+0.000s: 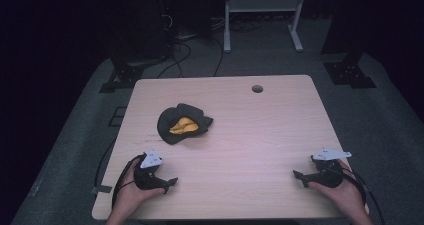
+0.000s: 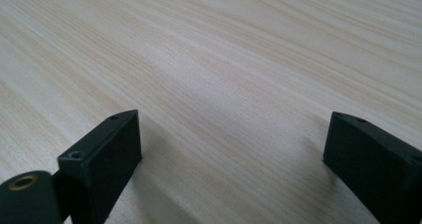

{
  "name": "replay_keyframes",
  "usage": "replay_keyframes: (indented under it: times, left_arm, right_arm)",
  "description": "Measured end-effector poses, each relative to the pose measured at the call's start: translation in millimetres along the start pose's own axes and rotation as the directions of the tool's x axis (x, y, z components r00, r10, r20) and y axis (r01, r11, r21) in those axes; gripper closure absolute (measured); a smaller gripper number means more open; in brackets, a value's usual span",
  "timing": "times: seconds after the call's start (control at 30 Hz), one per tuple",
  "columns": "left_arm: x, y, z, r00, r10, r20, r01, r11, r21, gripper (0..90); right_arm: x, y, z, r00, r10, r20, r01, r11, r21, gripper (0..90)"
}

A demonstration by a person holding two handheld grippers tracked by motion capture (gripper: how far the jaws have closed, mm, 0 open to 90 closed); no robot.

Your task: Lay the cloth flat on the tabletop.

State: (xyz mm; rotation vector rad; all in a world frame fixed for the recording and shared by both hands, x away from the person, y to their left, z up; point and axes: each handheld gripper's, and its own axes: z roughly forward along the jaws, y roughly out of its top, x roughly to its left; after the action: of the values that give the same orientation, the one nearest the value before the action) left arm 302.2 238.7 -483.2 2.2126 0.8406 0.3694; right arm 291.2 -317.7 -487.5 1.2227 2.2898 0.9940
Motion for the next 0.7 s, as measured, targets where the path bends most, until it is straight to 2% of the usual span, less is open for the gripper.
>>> replay_keyframes:
  times: [0.1,0.17,0.43,0.7]
  left_arm:
    - [0.8,-0.8,-1.4,1.0,-0.002,-0.008,0.002,1.0,-0.006,6.6]
    - [2.2,-0.1,-4.3,1.0,0.003,-0.005,-0.003,1.0,-0.002,14.4]
    - [5.3,5.7,-8.0,0.9996,-0.011,-0.026,0.01,0.9997,-0.024,14.7]
    - [17.7,30.9,-9.7,0.998,-0.028,-0.056,0.025,0.9973,-0.069,14.8]
  right_arm:
    - [-0.1,-0.1,0.0,1.0,-0.001,-0.001,0.001,1.0,0.0,7.0]
    - [-0.2,-0.1,-0.1,1.0,-0.001,-0.002,0.001,1.0,0.0,7.0]
    - [-0.4,0.0,0.0,1.0,-0.001,-0.002,0.001,1.0,0.0,7.0]
    - [-1.0,0.3,0.3,1.0,-0.004,-0.003,0.004,1.0,0.0,7.0]
